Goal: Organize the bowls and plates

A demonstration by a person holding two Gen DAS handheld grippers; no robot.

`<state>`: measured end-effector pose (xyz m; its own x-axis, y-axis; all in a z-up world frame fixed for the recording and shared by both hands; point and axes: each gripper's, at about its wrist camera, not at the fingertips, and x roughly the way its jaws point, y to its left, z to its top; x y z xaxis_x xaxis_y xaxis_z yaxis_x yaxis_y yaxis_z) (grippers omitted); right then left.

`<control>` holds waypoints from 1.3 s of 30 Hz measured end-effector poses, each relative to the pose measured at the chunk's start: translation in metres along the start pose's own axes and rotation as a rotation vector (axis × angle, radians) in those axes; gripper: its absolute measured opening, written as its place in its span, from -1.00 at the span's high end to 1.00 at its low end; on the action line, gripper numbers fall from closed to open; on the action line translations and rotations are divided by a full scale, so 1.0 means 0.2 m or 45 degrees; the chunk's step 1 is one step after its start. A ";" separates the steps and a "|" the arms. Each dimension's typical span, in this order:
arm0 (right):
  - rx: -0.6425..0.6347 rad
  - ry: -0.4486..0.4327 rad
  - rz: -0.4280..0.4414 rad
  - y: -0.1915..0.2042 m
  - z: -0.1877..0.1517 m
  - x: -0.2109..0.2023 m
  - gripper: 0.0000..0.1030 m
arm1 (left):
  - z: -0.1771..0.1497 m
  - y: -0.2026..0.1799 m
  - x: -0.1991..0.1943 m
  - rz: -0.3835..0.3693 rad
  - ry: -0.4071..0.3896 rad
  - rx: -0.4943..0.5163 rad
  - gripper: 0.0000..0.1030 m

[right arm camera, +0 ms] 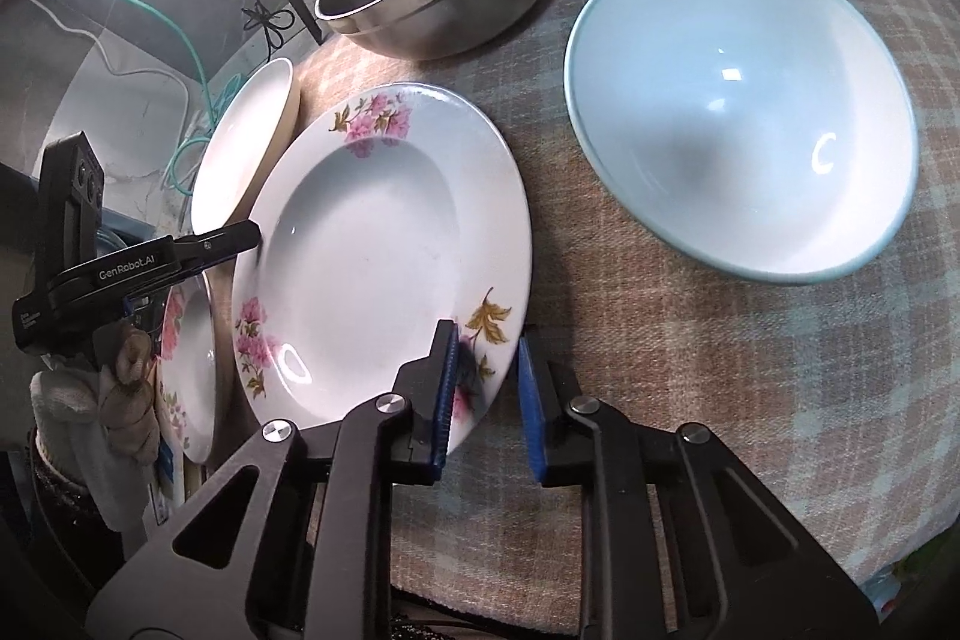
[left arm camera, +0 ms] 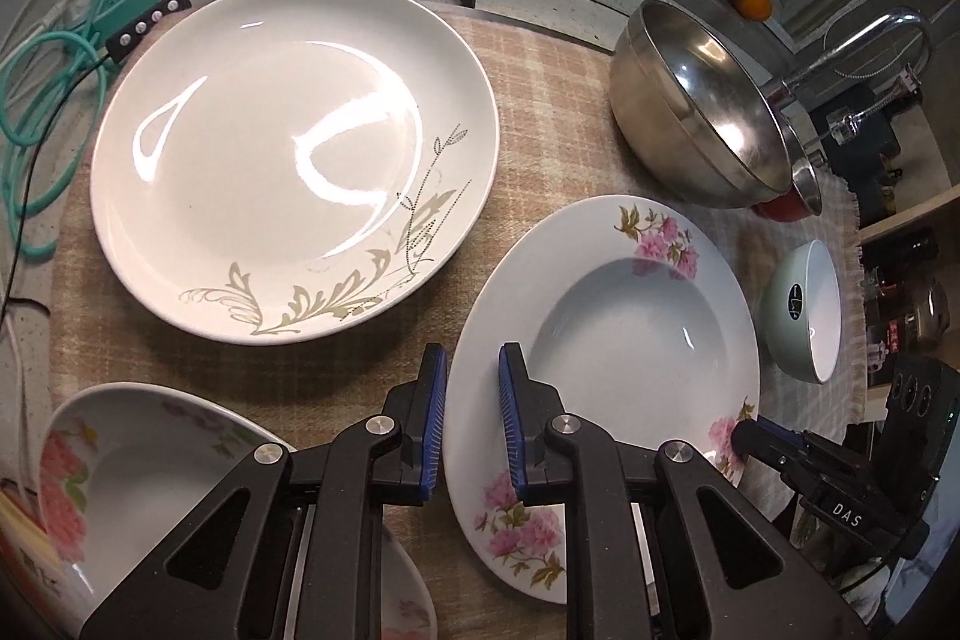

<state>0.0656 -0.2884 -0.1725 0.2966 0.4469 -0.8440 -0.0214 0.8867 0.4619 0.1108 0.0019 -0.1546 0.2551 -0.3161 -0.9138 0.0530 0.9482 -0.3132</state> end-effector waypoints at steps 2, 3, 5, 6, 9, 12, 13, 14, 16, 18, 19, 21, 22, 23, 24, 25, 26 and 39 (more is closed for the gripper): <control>0.000 0.004 0.005 0.00 0.00 0.00 0.61 | 0.00 -0.01 0.00 0.006 -0.002 0.002 0.69; 0.000 0.003 0.002 0.00 0.00 0.00 0.61 | 0.00 -0.01 0.00 0.006 -0.003 0.002 0.69; -0.014 0.008 -0.007 0.01 0.00 0.00 0.61 | 0.00 -0.01 0.00 0.013 -0.004 0.006 0.69; -0.023 0.011 -0.014 0.01 0.00 0.00 0.60 | 0.00 -0.02 0.00 0.019 -0.004 0.011 0.69; -0.031 0.019 -0.020 0.01 0.00 -0.01 0.60 | -0.02 -0.04 0.00 0.027 -0.002 0.018 0.69; -0.049 0.030 -0.033 0.00 0.00 -0.02 0.60 | -0.05 -0.05 0.00 0.031 0.001 0.025 0.69; -0.055 0.035 -0.038 0.00 -0.01 -0.02 0.60 | -0.06 -0.06 -0.01 0.033 0.001 0.024 0.69; -0.063 0.041 -0.044 0.00 -0.01 -0.02 0.60 | -0.07 -0.06 -0.01 0.035 -0.001 0.024 0.69; -0.070 0.047 -0.049 -0.01 -0.02 -0.03 0.59 | -0.10 -0.08 -0.01 0.042 -0.002 0.024 0.68; -0.076 0.057 -0.052 -0.02 -0.02 -0.04 0.59 | -0.12 -0.09 -0.01 0.045 -0.003 0.024 0.68; -0.079 0.060 -0.052 -0.02 -0.02 -0.04 0.59 | -0.14 -0.10 -0.02 0.047 -0.003 0.024 0.68; -0.084 0.067 -0.054 -0.03 -0.03 -0.05 0.59 | -0.16 -0.10 -0.02 0.045 -0.003 0.013 0.69; -0.091 0.071 -0.055 -0.03 -0.03 -0.05 0.59 | -0.17 -0.10 -0.02 0.045 -0.003 0.008 0.68; -0.096 0.074 -0.056 -0.04 -0.04 -0.06 0.59 | -0.18 -0.11 -0.02 0.047 -0.003 0.004 0.68; -0.102 0.076 -0.057 -0.04 -0.04 -0.06 0.59 | -0.19 -0.11 -0.03 0.049 -0.004 0.001 0.68; -0.108 0.078 -0.059 -0.04 -0.05 -0.06 0.59 | -0.20 -0.11 -0.03 0.050 -0.004 -0.002 0.68; -0.113 0.081 -0.062 -0.04 -0.05 -0.06 0.58 | -0.22 -0.11 -0.03 0.051 -0.003 -0.005 0.68; -0.125 0.090 -0.077 -0.05 -0.06 -0.07 0.58 | -0.34 -0.12 -0.06 0.041 0.017 -0.043 0.69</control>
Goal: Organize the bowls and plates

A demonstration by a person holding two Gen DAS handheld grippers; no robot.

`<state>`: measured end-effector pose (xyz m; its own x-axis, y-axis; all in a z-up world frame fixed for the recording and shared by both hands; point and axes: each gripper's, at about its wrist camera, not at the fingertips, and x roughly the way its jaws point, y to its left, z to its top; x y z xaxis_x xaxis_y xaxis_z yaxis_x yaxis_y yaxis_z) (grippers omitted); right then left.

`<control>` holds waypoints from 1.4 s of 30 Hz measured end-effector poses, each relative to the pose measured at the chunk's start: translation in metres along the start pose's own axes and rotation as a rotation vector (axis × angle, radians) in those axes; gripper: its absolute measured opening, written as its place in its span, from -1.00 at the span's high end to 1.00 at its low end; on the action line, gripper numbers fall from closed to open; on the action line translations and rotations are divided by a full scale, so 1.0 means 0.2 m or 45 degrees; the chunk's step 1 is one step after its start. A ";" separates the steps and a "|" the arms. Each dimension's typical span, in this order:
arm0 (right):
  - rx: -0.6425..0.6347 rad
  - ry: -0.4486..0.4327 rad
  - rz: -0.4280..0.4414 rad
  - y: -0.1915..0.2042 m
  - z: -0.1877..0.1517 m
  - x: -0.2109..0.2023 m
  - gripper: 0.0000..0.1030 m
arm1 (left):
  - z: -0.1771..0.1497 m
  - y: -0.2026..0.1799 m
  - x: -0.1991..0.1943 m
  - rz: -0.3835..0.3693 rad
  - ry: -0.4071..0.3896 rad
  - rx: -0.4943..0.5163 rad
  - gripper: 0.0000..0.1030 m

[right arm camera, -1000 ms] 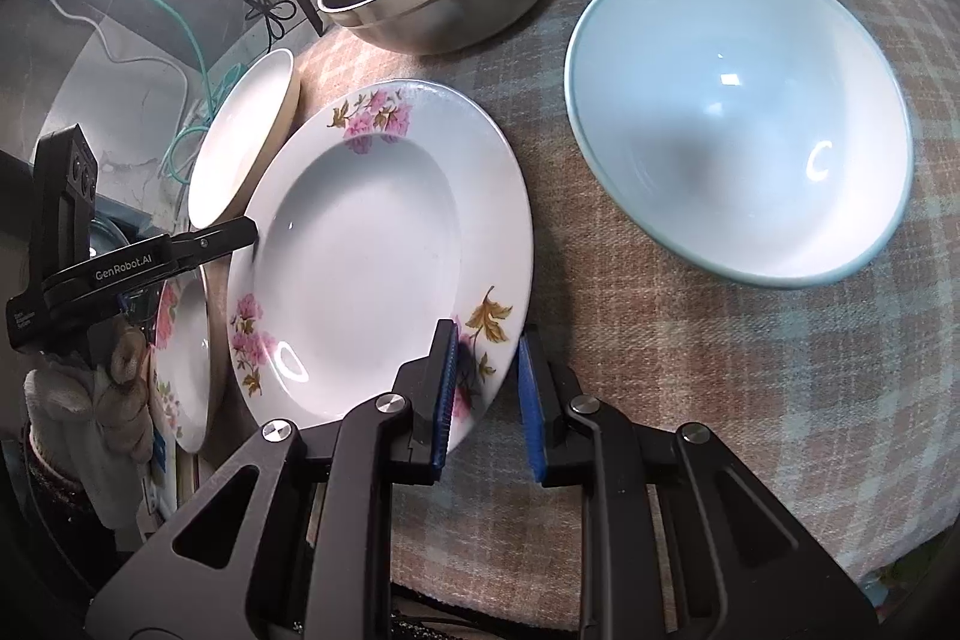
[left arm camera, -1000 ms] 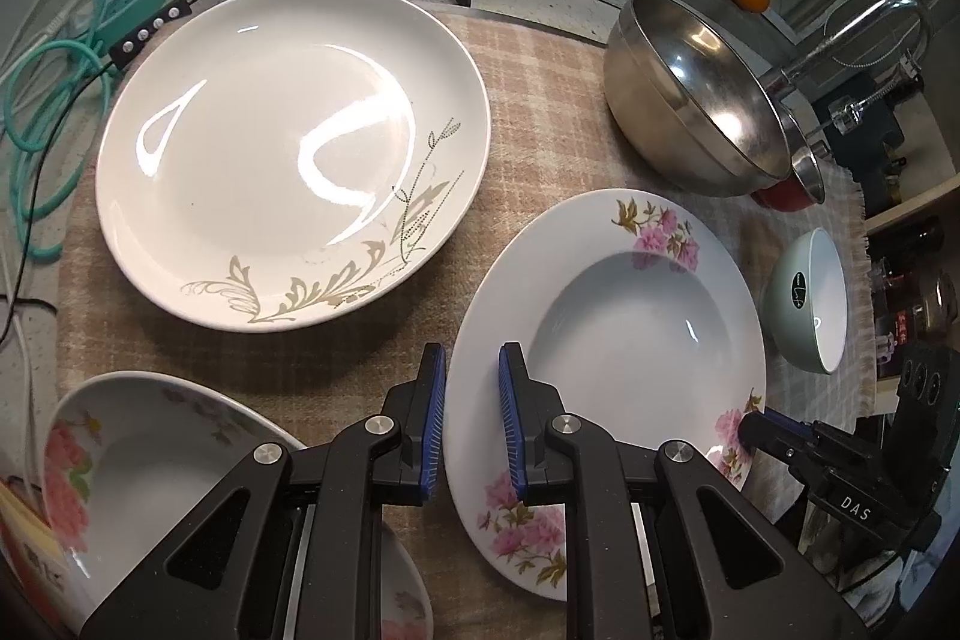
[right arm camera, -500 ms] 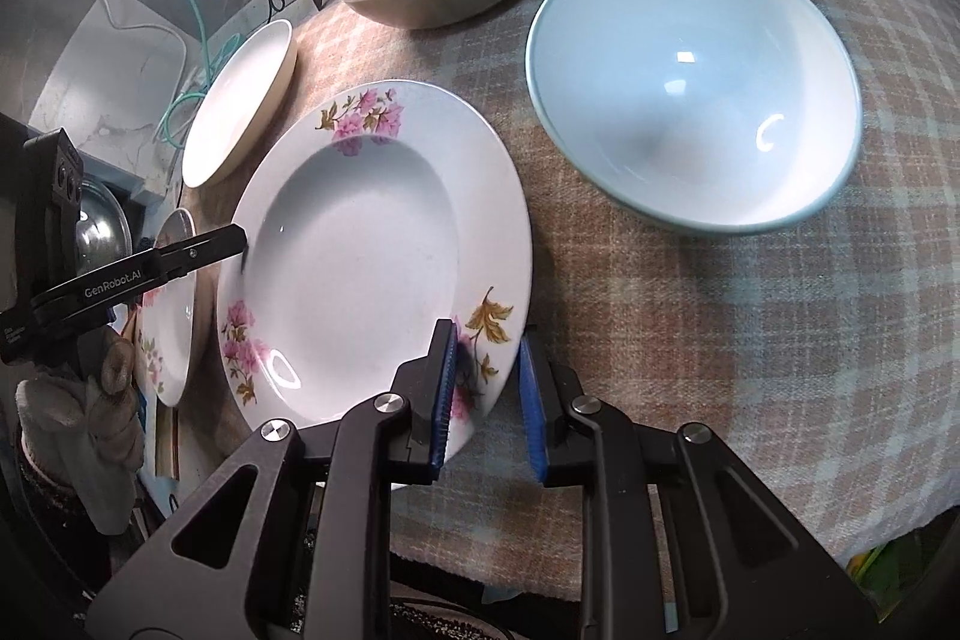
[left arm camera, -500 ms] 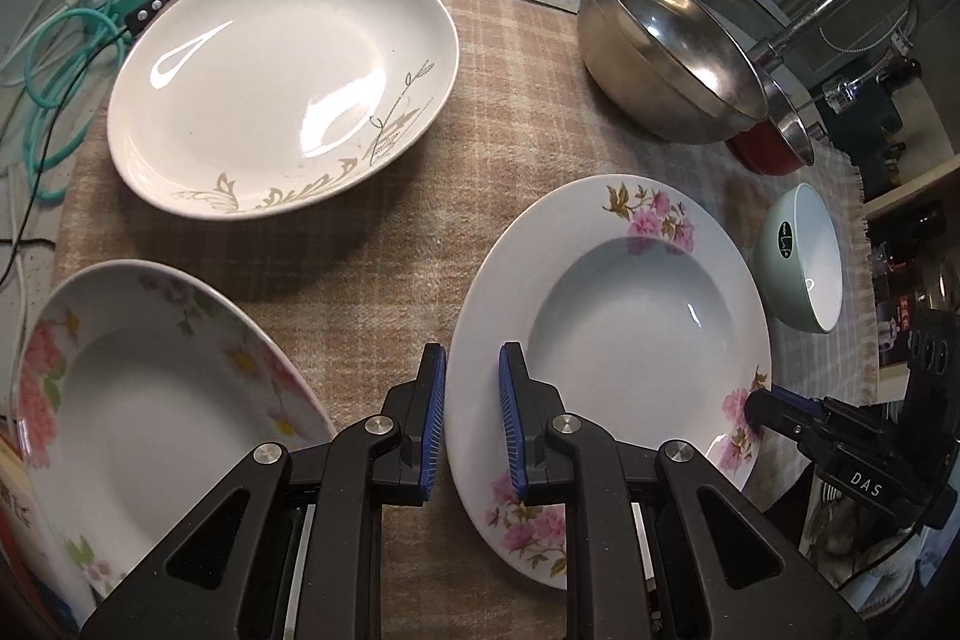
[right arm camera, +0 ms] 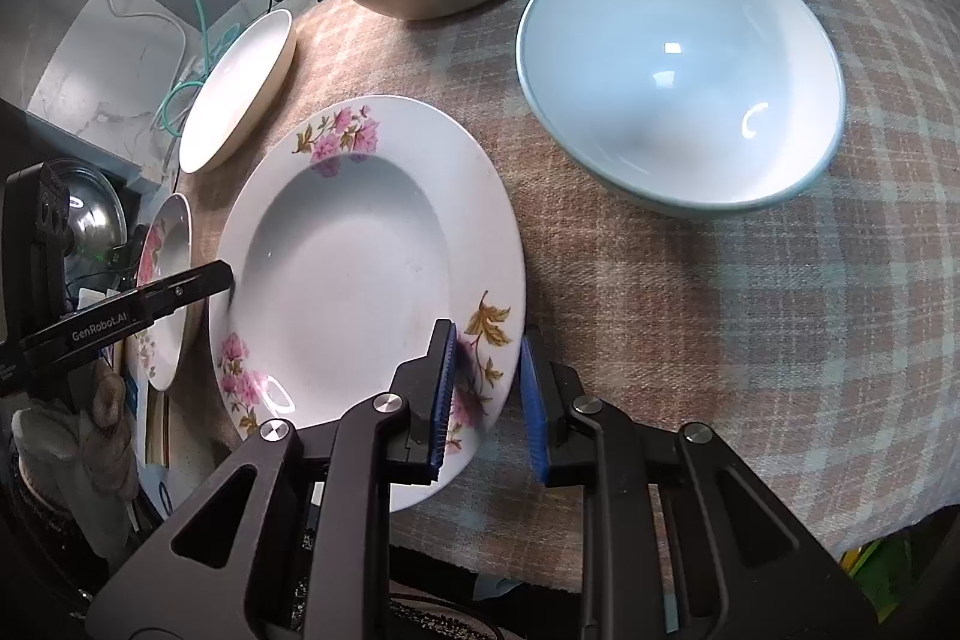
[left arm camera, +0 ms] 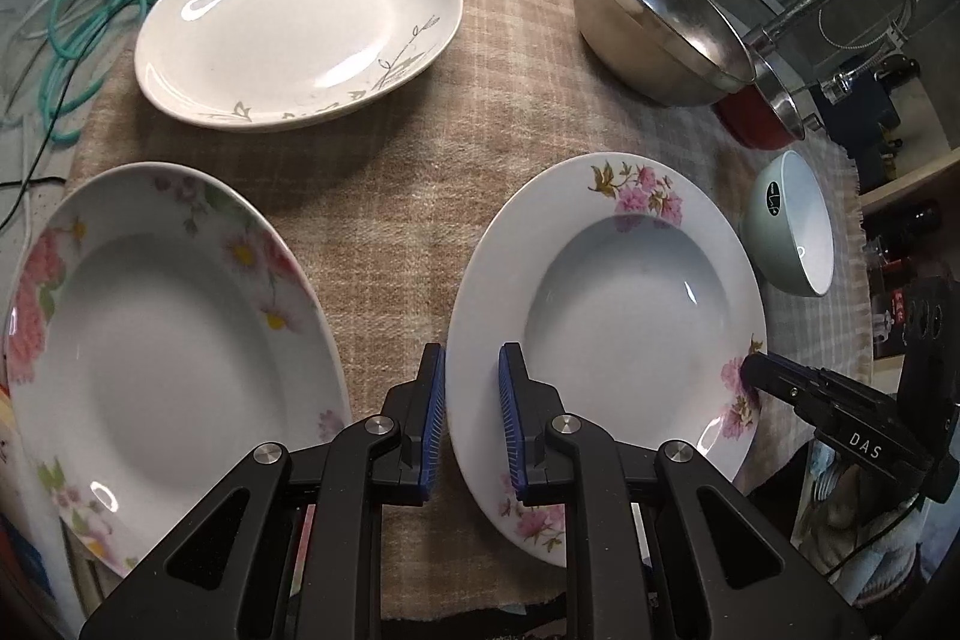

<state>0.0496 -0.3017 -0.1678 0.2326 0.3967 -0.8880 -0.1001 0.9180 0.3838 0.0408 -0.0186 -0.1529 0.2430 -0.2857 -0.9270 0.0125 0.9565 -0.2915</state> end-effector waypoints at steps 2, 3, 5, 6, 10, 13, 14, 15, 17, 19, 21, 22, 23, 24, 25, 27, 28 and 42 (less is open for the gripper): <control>-0.004 0.001 -0.003 0.00 0.00 0.00 0.58 | -0.02 0.00 0.00 -0.002 0.001 -0.006 0.69; -0.004 0.001 -0.004 0.00 0.00 0.00 0.58 | -0.03 0.00 -0.01 -0.002 0.000 -0.008 0.69; -0.004 0.000 -0.007 0.01 0.00 0.00 0.58 | -0.04 0.00 -0.01 0.002 -0.001 -0.006 0.69; -0.004 0.000 -0.007 0.01 0.00 0.00 0.58 | -0.04 0.00 -0.01 0.004 -0.001 -0.006 0.69; -0.009 0.001 -0.011 0.01 0.00 0.01 0.57 | -0.05 0.00 -0.01 0.000 0.003 -0.007 0.69; -0.021 -0.003 -0.023 0.02 0.00 0.01 0.56 | -0.06 0.00 -0.01 0.011 -0.001 -0.002 0.69; -0.028 -0.004 -0.029 0.03 0.00 0.01 0.55 | -0.06 -0.01 -0.01 0.016 -0.003 0.002 0.69; -0.034 -0.004 -0.036 0.03 0.00 0.01 0.55 | -0.06 -0.01 -0.01 0.016 -0.003 0.001 0.69; -0.041 -0.006 -0.044 0.04 0.00 0.01 0.54 | -0.06 -0.01 -0.01 0.016 -0.004 0.005 0.69; -0.043 -0.003 -0.045 0.04 0.00 0.01 0.54 | -0.06 0.00 -0.01 0.013 -0.005 0.004 0.69; -0.050 -0.002 -0.060 0.04 0.00 0.01 0.54 | -0.06 -0.01 -0.01 0.014 -0.009 0.007 0.69; -0.059 -0.009 -0.071 0.04 0.00 0.00 0.54 | -0.06 -0.01 -0.02 0.016 -0.014 0.011 0.69; -0.078 -0.028 -0.094 0.06 0.01 -0.01 0.54 | -0.06 -0.01 -0.02 0.020 -0.020 0.015 0.69; -0.090 -0.041 -0.112 0.07 0.01 -0.02 0.53 | -0.06 -0.01 -0.03 0.023 -0.028 0.020 0.69; -0.103 -0.053 -0.126 0.08 0.01 -0.03 0.53 | -0.06 -0.02 -0.03 0.027 -0.033 0.021 0.69; -0.119 -0.072 -0.138 0.10 0.02 -0.06 0.47 | -0.06 -0.01 -0.05 0.032 -0.048 0.018 0.69; -0.124 -0.085 -0.141 0.11 0.02 -0.07 0.37 | -0.06 -0.01 -0.06 0.032 -0.057 0.014 0.69; -0.250 -0.137 -0.038 0.40 0.11 -0.07 0.08 | -0.09 0.24 -0.30 0.112 -0.233 -0.130 0.44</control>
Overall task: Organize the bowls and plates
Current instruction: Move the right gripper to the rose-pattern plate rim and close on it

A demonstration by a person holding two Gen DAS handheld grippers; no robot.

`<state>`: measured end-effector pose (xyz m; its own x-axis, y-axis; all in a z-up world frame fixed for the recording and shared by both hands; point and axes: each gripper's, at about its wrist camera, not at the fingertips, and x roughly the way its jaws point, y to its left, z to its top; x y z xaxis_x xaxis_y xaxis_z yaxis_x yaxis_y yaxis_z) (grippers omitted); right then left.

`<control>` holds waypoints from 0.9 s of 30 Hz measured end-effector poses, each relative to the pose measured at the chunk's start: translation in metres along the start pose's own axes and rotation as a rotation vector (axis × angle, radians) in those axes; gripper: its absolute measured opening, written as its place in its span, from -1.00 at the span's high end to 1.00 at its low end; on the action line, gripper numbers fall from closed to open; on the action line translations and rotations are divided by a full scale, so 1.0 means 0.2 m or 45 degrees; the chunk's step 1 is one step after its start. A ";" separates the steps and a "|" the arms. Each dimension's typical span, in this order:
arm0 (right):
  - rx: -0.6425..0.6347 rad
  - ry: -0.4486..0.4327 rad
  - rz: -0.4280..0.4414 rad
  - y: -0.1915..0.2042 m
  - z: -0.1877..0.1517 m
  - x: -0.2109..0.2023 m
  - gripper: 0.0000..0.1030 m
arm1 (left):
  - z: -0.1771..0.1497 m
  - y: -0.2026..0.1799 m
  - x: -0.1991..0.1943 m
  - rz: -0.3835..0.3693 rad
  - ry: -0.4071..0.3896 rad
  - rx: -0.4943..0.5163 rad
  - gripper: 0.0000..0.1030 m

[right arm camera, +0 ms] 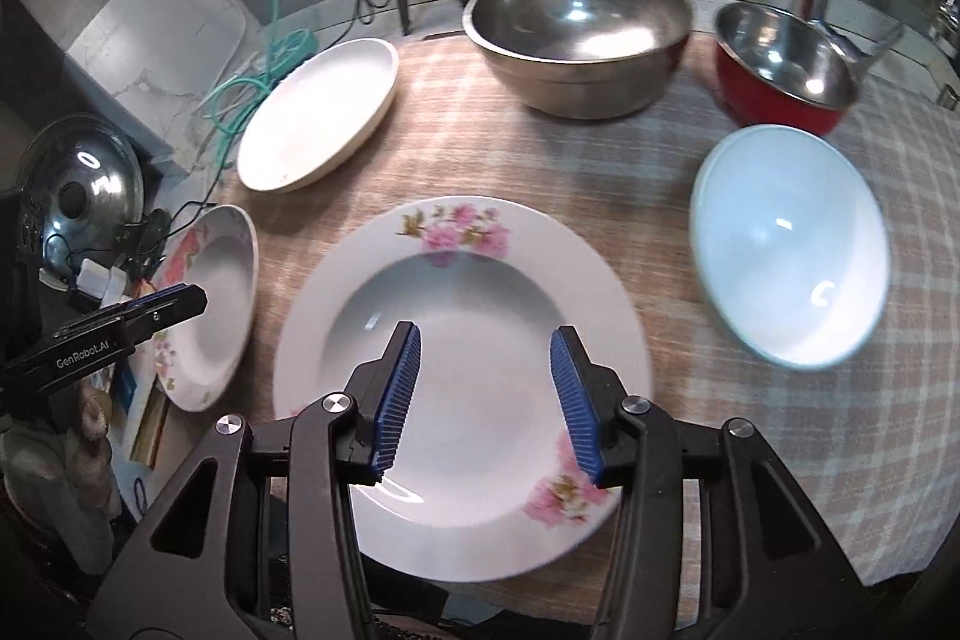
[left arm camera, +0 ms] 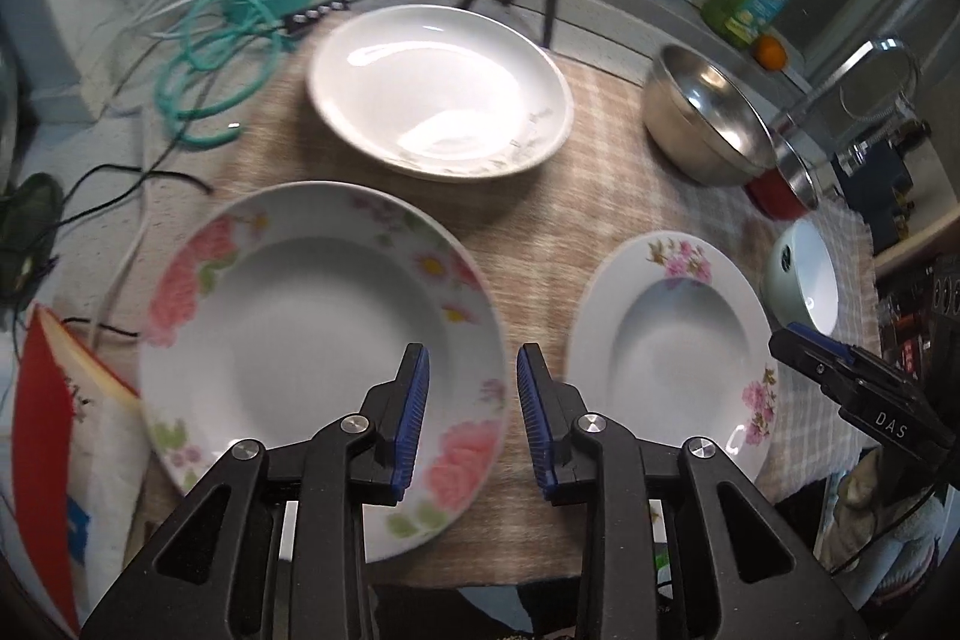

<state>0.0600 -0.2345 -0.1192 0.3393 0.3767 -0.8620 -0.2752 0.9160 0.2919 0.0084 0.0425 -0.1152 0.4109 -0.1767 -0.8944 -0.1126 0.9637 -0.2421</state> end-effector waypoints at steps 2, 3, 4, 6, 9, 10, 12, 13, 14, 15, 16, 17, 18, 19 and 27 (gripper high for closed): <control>-0.030 0.006 0.021 0.06 0.02 0.03 0.08 | -0.01 0.07 -0.04 0.031 -0.024 -0.035 0.44; -0.039 0.008 0.030 0.08 0.03 0.04 0.08 | -0.01 0.10 -0.05 0.046 -0.035 -0.052 0.44; -0.049 0.015 0.053 0.12 0.04 0.06 0.08 | -0.02 0.14 -0.07 0.064 -0.044 -0.069 0.44; -0.064 0.030 0.087 0.17 0.06 0.09 0.08 | -0.03 0.21 -0.09 0.100 -0.063 -0.105 0.44; -0.109 0.050 0.122 0.27 0.09 0.14 0.08 | -0.05 0.33 -0.12 0.132 -0.078 -0.171 0.44; -0.127 0.058 0.136 0.30 0.09 0.15 0.08 | -0.06 0.35 -0.13 0.144 -0.081 -0.189 0.44; -0.158 0.074 0.157 0.36 0.11 0.19 0.09 | -0.08 0.42 -0.14 0.161 -0.085 -0.233 0.44; -0.171 0.084 0.168 0.39 0.11 0.21 0.08 | -0.09 0.45 -0.14 0.173 -0.086 -0.251 0.44; -0.181 0.095 0.181 0.41 0.12 0.23 0.09 | -0.10 0.48 -0.15 0.187 -0.085 -0.270 0.44; -0.193 0.112 0.197 0.45 0.12 0.26 0.09 | -0.11 0.50 -0.15 0.197 -0.084 -0.288 0.44; -0.201 0.121 0.203 0.46 0.13 0.27 0.08 | -0.12 0.53 -0.15 0.203 -0.083 -0.304 0.44; -0.212 0.129 0.206 0.48 0.13 0.29 0.08 | -0.13 0.55 -0.15 0.210 -0.081 -0.319 0.44; -0.225 0.143 0.214 0.50 0.14 0.32 0.09 | -0.14 0.57 -0.15 0.212 -0.078 -0.335 0.44; -0.231 0.153 0.220 0.52 0.14 0.34 0.09 | -0.15 0.59 -0.14 0.206 -0.072 -0.350 0.44; -0.241 0.227 0.254 0.59 0.15 0.46 0.29 | -0.18 0.68 -0.10 0.153 -0.040 -0.397 0.45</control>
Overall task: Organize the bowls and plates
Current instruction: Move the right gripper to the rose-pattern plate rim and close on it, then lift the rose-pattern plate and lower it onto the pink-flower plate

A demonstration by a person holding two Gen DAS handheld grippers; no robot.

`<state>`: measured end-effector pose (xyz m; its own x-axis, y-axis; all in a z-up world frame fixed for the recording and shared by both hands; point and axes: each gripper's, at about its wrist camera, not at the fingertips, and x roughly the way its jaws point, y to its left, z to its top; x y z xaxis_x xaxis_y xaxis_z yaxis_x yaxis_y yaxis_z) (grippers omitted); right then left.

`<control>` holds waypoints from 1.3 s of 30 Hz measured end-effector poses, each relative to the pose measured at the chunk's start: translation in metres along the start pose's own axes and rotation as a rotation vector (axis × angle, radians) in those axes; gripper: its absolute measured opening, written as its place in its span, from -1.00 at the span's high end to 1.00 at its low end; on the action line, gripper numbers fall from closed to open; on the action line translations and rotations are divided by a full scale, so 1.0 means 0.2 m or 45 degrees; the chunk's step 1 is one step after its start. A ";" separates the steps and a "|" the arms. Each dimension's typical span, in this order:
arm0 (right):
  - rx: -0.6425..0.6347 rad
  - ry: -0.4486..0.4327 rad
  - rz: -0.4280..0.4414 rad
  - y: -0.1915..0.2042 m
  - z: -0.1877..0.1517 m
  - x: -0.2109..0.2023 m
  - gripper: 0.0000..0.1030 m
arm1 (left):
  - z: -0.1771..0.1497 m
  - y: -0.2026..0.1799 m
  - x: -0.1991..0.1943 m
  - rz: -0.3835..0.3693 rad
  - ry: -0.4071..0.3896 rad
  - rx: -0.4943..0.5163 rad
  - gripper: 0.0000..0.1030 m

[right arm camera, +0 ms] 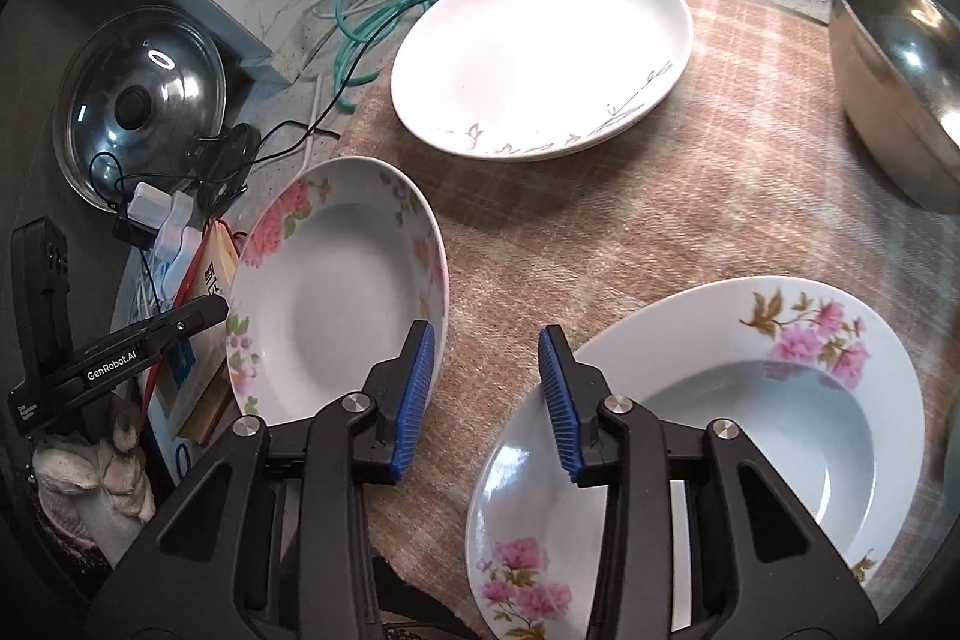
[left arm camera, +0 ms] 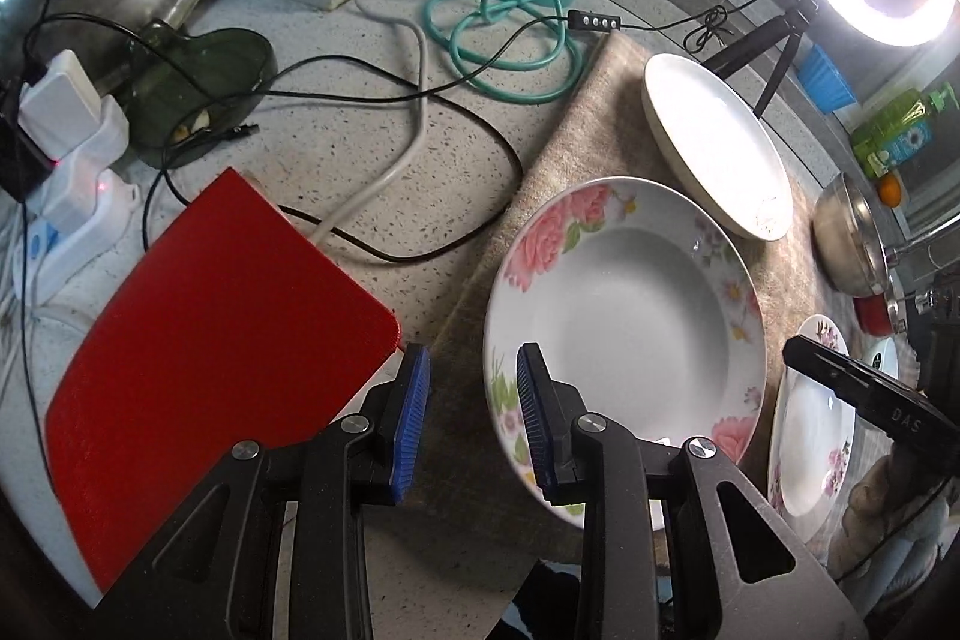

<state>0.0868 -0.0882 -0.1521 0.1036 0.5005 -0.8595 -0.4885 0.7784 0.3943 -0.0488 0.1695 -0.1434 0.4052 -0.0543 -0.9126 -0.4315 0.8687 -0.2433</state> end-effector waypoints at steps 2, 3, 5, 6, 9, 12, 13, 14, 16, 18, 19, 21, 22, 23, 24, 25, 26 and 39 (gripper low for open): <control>0.011 0.013 0.011 0.00 0.01 0.02 0.32 | 0.01 0.01 0.02 -0.026 0.016 -0.014 0.45; 0.015 0.019 0.016 0.00 0.01 0.03 0.34 | 0.01 0.01 0.02 -0.038 0.023 -0.018 0.45; 0.019 0.028 0.023 -0.01 0.02 0.05 0.38 | 0.02 0.01 0.04 -0.044 0.035 -0.021 0.45; 0.023 0.034 0.031 0.00 0.03 0.06 0.40 | 0.02 0.01 0.05 -0.053 0.041 -0.025 0.52; 0.030 0.054 0.057 0.00 0.04 0.09 0.50 | 0.02 0.01 0.08 -0.068 0.061 -0.026 0.61; 0.026 0.062 0.071 0.02 0.05 0.11 0.60 | 0.03 0.01 0.09 -0.085 0.071 -0.033 0.66; 0.022 0.064 0.073 0.03 0.06 0.12 0.64 | 0.03 0.01 0.10 -0.089 0.071 -0.033 0.67; 0.017 0.067 0.073 0.04 0.06 0.13 0.65 | 0.03 0.01 0.10 -0.089 0.071 -0.030 0.67; 0.011 0.074 0.073 0.05 0.06 0.14 0.67 | 0.03 0.00 0.11 -0.093 0.075 -0.020 0.71; 0.012 0.080 0.080 0.05 0.07 0.15 0.70 | 0.04 -0.01 0.11 -0.097 0.078 -0.017 0.74; 0.014 0.081 0.086 0.05 0.07 0.15 0.72 | 0.04 -0.01 0.11 -0.098 0.078 -0.017 0.74; 0.015 0.082 0.093 0.05 0.07 0.15 0.74 | 0.04 0.00 0.11 -0.103 0.079 -0.018 0.74; 0.015 0.087 0.098 0.06 0.07 0.16 0.78 | 0.04 0.00 0.11 -0.105 0.079 -0.017 0.74; 0.015 0.095 0.104 0.06 0.07 0.17 0.79 | 0.04 0.00 0.11 -0.104 0.080 -0.013 0.74; 0.014 0.093 0.096 0.07 0.08 0.17 0.79 | 0.04 0.00 0.11 -0.103 0.081 -0.010 0.74; 0.015 0.093 0.094 0.07 0.08 0.17 0.79 | 0.04 0.00 0.11 -0.104 0.081 -0.012 0.75; 0.017 0.093 0.093 0.07 0.08 0.17 0.79 | 0.04 -0.01 0.11 -0.104 0.081 -0.014 0.75; 0.041 0.076 0.070 0.03 0.05 0.12 0.78 | 0.05 -0.05 0.09 -0.115 0.061 0.000 0.75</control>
<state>0.0940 -0.0674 -0.1669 0.0252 0.5198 -0.8539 -0.4642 0.7626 0.4505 -0.0296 0.1647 -0.1542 0.4032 -0.1562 -0.9017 -0.3947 0.8593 -0.3253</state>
